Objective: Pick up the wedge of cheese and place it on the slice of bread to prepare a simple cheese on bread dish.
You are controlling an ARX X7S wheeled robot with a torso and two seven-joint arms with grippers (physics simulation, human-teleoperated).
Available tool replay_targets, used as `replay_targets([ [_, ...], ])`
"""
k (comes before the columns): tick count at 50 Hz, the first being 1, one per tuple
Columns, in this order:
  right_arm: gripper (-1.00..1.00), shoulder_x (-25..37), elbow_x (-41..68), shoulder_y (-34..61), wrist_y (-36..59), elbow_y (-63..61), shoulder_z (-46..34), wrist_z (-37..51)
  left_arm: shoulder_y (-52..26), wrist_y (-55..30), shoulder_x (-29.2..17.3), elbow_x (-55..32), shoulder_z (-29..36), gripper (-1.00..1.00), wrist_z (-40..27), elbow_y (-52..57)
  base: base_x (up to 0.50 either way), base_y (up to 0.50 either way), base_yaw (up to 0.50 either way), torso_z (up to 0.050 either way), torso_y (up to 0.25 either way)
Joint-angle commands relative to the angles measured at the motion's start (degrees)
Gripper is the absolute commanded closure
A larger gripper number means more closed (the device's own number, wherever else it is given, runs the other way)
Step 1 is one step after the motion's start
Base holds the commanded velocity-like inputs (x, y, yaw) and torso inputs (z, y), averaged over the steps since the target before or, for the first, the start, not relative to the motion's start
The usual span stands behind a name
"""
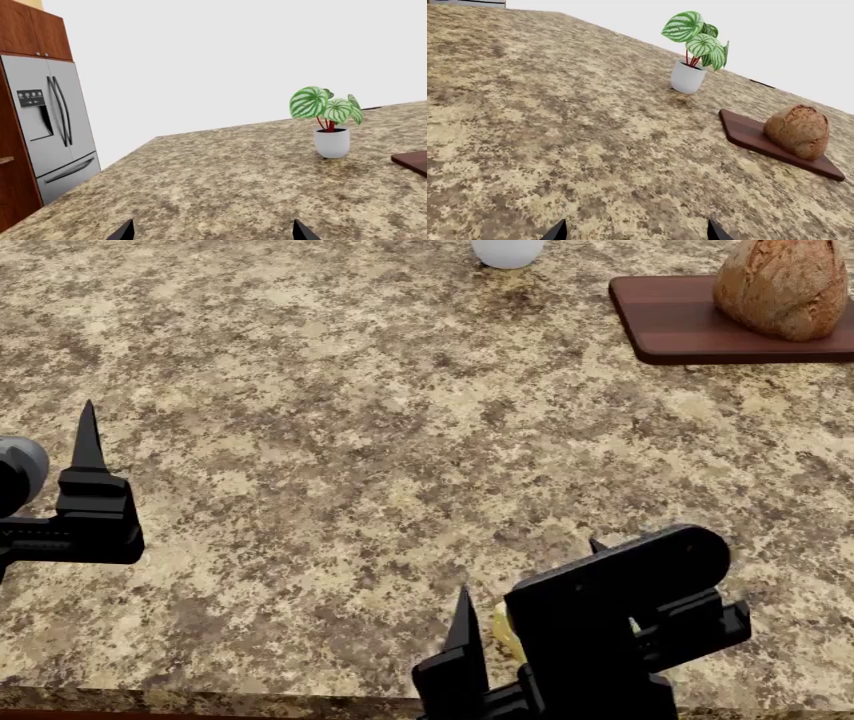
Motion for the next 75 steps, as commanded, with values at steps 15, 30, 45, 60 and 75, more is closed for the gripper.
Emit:
replay_targets([
  [15, -1.00, 4.1, 10.5, 5.7, 10.1, 3.4, 6.2, -8.3, -0.2, 0.2, -0.6, 0.1, 1.1, -1.00, -1.2, -0.3, 0.00, 0.00, 0.00, 0.000, 0.000],
  [30, -1.00, 6.6, 7.2, 6.4, 2.6, 14.3, -0.5, -6.8, -0.4, 0.1, -0.9, -0.3, 1.3, -1.00, -1.5, -0.4, 0.00, 0.00, 0.00, 0.000, 0.000],
  [45, -1.00, 6.5, 5.6, 6.4, -2.1, 20.9, -5.9, -7.3, -0.6, -0.4, -0.6, -1.0, 1.0, -1.00, -2.0, -0.1, 0.00, 0.00, 0.00, 0.000, 0.000],
  [60, -1.00, 6.4, 4.3, 6.8, -5.9, 26.6, -9.0, -8.0, -0.8, -0.8, -0.5, -1.9, 0.4, -1.00, -2.1, 0.0, 0.00, 0.00, 0.00, 0.000, 0.000],
  [75, -1.00, 5.9, 3.5, 7.7, -8.4, 31.5, -10.8, -8.6, -1.6, -3.0, 0.1, -3.0, 0.1, -1.00, -3.2, 1.3, 0.00, 0.00, 0.00, 0.000, 0.000],
])
